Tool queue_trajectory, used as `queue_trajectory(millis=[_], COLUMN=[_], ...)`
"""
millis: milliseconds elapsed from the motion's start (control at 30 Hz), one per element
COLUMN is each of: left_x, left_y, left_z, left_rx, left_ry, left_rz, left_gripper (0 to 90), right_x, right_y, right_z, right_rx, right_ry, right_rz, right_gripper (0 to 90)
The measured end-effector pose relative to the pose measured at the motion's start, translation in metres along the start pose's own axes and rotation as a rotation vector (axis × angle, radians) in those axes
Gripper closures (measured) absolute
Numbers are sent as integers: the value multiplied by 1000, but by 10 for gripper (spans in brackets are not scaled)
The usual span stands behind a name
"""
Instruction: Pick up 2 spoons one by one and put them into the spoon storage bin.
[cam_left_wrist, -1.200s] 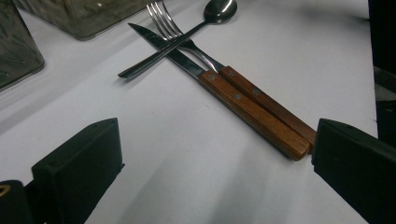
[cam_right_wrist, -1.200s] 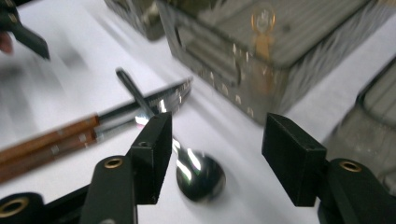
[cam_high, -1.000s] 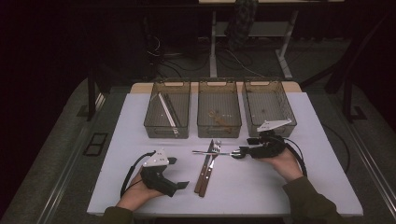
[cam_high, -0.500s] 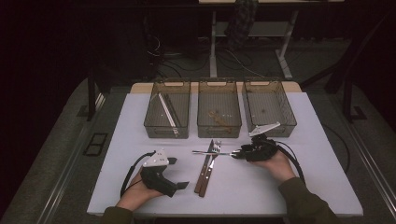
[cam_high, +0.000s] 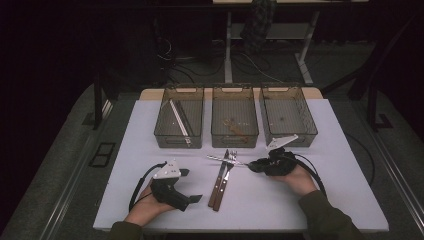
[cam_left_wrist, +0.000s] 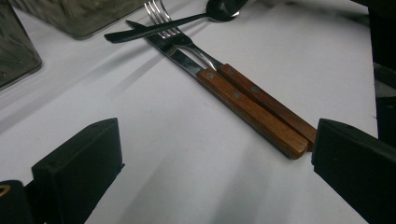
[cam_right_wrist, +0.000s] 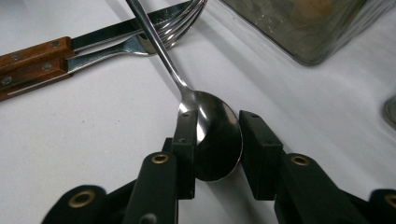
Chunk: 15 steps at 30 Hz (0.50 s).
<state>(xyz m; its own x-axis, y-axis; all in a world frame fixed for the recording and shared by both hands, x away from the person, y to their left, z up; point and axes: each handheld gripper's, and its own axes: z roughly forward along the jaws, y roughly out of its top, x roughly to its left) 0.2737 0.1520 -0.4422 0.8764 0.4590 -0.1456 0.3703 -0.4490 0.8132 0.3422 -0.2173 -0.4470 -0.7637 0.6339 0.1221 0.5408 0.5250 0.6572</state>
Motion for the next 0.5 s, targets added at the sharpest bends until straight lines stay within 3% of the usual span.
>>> queue_trajectory(millis=[267,500], left_x=[0,0], left_y=[0,0], left_z=[0,0], left_rx=[1,1], left_ry=[1,1], left_rz=[1,2], left_gripper=[3,3], right_x=[-2,-4], right_y=[-1,-1], right_z=[-4,-9], right_rx=[-11,-34], right_ry=[13,59], right_rz=[10,4], right_gripper=[777,860])
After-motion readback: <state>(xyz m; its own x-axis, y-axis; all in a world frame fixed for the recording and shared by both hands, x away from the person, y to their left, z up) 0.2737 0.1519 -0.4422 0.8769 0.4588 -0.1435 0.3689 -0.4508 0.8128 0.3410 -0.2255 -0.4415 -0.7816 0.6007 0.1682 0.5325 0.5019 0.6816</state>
